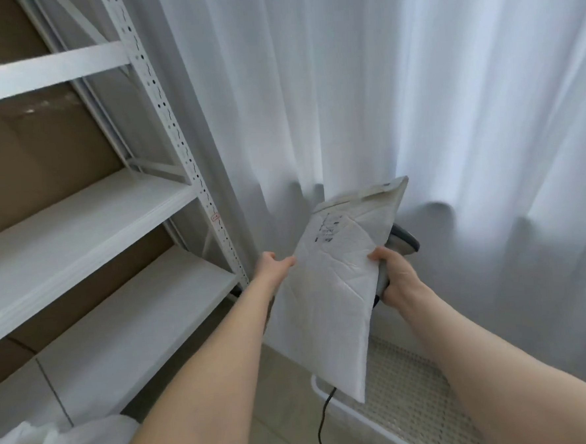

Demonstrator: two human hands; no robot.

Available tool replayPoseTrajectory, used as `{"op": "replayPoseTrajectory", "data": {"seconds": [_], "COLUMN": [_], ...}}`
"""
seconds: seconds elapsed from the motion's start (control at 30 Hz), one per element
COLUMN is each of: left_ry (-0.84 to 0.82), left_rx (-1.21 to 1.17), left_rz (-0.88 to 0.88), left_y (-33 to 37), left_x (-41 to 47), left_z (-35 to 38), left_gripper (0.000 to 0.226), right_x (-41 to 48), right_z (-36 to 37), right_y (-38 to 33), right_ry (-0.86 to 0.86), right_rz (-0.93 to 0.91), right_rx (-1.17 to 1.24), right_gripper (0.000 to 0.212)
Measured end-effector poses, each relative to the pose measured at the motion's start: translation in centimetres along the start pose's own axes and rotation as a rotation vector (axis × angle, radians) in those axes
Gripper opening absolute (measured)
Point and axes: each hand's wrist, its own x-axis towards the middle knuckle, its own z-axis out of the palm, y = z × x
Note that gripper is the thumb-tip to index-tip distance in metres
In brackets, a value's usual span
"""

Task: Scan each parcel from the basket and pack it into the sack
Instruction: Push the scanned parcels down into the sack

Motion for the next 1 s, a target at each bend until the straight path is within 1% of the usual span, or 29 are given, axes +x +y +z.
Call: {"op": "replayPoseTrajectory", "data": {"seconds": [0.13, 0.23, 0.4, 0.47, 0.53, 0.57, 0.67, 0.77, 0.83, 0.9, 0.93, 1.0], "left_ry": [0.041, 0.015, -0.063, -0.055, -0.049, -0.055, -0.110, -0.250, -0.291, -0.298, -0.291, -0.230], "left_rx": [-0.045, -0.121, -0.239, -0.242, -0.206, -0.189, -0.190, -0.309, -0.379, -0.435, -0.459, -0.517], "left_rz": [-0.096, -0.138, -0.189, -0.181, -0.190, -0.200, -0.266, -0.331, -0.334, -0.318, -0.301, -0.247], "left_y": [-2.0, -3.2, -5.1, -5.4, -5.7, -6.0, -7.1, -7.8, -8.0, -8.1, -8.0, -7.7], "left_x": [1.2, 2.1, 3.8, 4.6, 5.6, 6.0, 6.7, 7.0, 7.4, 7.8, 7.9, 8.1], "left_z": [-4.6, -7.6, -12.0, -13.6, -14.9, -15.5, -16.1, -16.4, -17.0, -18.0, -18.7, -19.9], "left_gripper": [0.084, 0.091, 0.089, 0.090, 0.097, 0.101, 0.109, 0.101, 0.090, 0.074, 0.066, 0.054], "right_x": [-1.4, -1.9, -2.0, -2.0, -1.9, -1.8, -1.8, -1.8, -1.8, -1.4, -1.1, -0.4], "right_z": [3.3, 5.7, 8.4, 9.3, 9.9, 10.1, 11.1, 12.4, 13.1, 13.2, 13.2, 13.0], "right_y": [0.6, 1.6, 3.2, 3.8, 4.3, 4.4, 4.5, 4.7, 4.7, 4.6, 4.4, 4.3], "right_ry": [-0.142, -0.213, -0.285, -0.301, -0.324, -0.332, -0.341, -0.313, -0.256, -0.141, -0.068, 0.034], "right_rz": [-0.007, 0.003, 0.001, 0.001, -0.006, -0.004, 0.013, 0.002, -0.037, -0.133, -0.189, -0.257], "right_rx": [-0.035, -0.072, -0.130, -0.179, -0.220, -0.228, -0.261, -0.277, -0.304, -0.359, -0.384, -0.393], "right_gripper": [0.034, 0.031, 0.024, 0.031, 0.046, 0.050, 0.050, 0.046, 0.049, 0.056, 0.054, 0.040]}}
